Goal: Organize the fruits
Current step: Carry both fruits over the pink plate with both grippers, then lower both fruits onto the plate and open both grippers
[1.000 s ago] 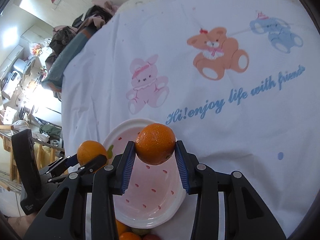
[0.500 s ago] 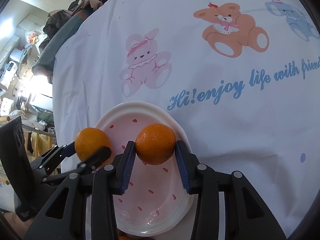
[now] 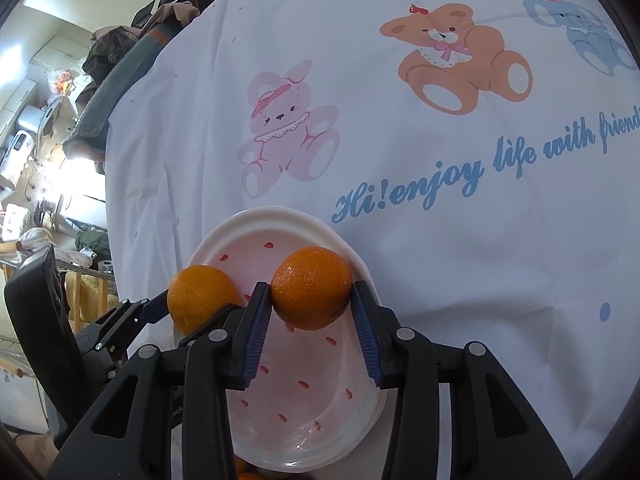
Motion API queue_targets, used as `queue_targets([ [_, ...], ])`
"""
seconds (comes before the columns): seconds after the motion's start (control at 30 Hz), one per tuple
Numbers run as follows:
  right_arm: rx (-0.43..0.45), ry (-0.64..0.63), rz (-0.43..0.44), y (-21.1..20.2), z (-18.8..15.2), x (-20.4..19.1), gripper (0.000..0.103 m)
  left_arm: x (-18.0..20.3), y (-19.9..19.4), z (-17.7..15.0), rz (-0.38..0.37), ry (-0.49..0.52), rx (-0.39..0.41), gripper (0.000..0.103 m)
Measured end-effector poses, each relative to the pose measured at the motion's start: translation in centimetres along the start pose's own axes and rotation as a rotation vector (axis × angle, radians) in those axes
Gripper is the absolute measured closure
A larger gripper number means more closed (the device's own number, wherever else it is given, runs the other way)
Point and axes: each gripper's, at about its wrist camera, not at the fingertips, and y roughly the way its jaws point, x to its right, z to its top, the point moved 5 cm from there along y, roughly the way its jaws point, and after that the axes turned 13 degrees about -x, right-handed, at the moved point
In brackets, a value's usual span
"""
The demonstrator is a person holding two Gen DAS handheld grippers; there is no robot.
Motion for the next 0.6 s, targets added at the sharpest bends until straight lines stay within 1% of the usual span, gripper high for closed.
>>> queue_targets([
  [0.17, -0.001, 0.000, 0.001, 0.0, 0.0, -0.1, 0.058, 0.1, 0.1, 0.0, -0.006, 0.011, -0.014, 0.044],
  [0.2, -0.002, 0.001, 0.002, 0.0, 0.0, -0.1, 0.058, 0.1, 0.1, 0.1, -0.007, 0.009, -0.014, 0.042],
  [0.27, -0.004, -0.004, -0.001, 0.1, 0.0, -0.2, 0.058, -0.2, -0.3, 0.2, -0.007, -0.008, 0.010, 0.025],
  [0.3, -0.004, -0.004, 0.000, 0.1, 0.0, -0.2, 0.058, -0.4, -0.7, 0.4, -0.010, -0.020, 0.023, 0.020],
  [0.33, -0.005, -0.004, 0.000, 0.1, 0.0, -0.2, 0.058, -0.5, -0.8, 0.5, -0.015, -0.026, 0.029, 0.017],
  [0.4, -0.008, 0.000, 0.006, 0.1, 0.0, -0.1, 0.058, -0.8, -1.0, 0.6, -0.027, -0.036, 0.032, 0.017],
  [0.43, -0.010, 0.004, 0.013, 0.1, 0.0, -0.1, 0.056, -1.0, -1.0, 0.7, -0.028, -0.044, 0.031, 0.017],
  [0.5, -0.007, 0.011, 0.044, -0.1, 0.0, -0.1, 0.046, -1.3, -1.0, 0.7, -0.044, -0.058, 0.028, 0.017],
  [0.6, 0.005, 0.009, 0.042, -0.5, 0.0, -0.3, 0.045, -1.3, -1.0, 0.6, -0.044, -0.058, 0.028, 0.017],
])
